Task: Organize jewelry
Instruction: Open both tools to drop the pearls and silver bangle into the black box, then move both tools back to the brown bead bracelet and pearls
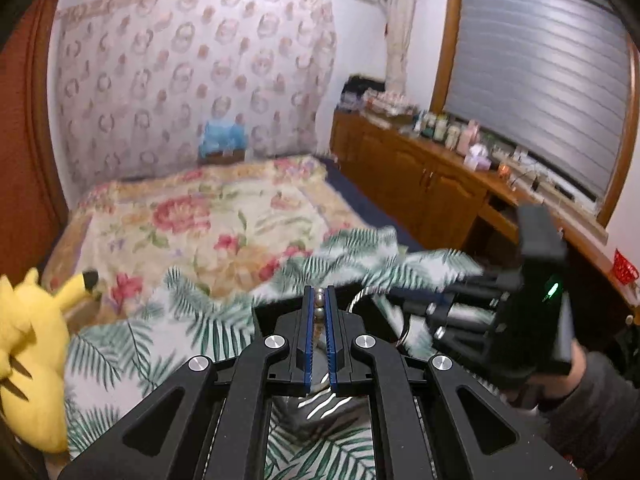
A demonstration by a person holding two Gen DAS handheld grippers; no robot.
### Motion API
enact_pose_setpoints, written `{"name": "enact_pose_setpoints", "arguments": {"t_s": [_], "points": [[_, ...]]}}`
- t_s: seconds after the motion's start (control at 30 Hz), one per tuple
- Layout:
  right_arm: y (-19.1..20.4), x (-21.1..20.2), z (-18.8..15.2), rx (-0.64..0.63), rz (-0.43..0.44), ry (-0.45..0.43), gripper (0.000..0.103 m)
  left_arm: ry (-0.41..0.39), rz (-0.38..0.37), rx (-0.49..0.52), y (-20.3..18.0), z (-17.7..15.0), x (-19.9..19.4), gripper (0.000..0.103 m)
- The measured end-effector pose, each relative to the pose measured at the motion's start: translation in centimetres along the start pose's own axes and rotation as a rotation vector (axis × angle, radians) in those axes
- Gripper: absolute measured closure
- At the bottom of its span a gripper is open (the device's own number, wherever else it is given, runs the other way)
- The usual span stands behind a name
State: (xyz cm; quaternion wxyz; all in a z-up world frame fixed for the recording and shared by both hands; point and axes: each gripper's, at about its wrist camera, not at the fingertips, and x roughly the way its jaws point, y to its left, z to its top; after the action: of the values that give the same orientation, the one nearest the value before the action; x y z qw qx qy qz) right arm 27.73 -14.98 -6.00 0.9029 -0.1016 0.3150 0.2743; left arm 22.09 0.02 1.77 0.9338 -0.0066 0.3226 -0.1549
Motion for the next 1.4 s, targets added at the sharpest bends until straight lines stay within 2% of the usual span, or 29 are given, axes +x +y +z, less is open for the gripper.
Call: {"name": "enact_pose_setpoints", "arguments": {"t_s": [0.1,0.17,0.27,0.37,0.43,0.53,0.6,0.93,1.4], "points": [[0.1,0.9,-0.1,-0.006,0.004,0.013,0.097,0.048,0.015,-0.010,0.5,-1.7,1.5,0.098],[0.4,1.6,-0.1,-0.017,0.006,0.025,0.097,0.068,0.022,-0.020,0.8,-2.6,2.1,0.094],[0.9,2.1,-0.1,-0.040,0.004,0.032,0.097,0.074,0.043,-0.022,1.1,-3.8,2.0,0.072],[1.4,2.7,-0.1,-0.059,0.002,0.041,0.097,0.081,0.071,-0.024,1.1,-4.6,1.9,0.059],[1.7,3.0,-0.1,-0.067,0.005,0.048,0.096,0.081,0.079,-0.029,1.3,-4.9,1.7,0.046],[2.0,3.0,-0.1,-0.070,0.009,0.036,0.096,0.081,0.103,-0.030,1.4,-5.6,1.2,0.033],[1.9,2.8,0.1,-0.063,0.013,0.026,0.096,0.084,0.114,-0.032,1.5,-5.8,1.2,0.028],[2.0,-1.1,-0.9,-0.045,0.012,-0.005,0.096,0.092,0.120,-0.037,0.9,-7.6,-0.2,0.025],[4.3,-8.5,-7.0,-0.001,0.008,-0.013,0.096,0.087,0.105,-0.030,-1.2,-11.0,-3.3,0.020]]}}
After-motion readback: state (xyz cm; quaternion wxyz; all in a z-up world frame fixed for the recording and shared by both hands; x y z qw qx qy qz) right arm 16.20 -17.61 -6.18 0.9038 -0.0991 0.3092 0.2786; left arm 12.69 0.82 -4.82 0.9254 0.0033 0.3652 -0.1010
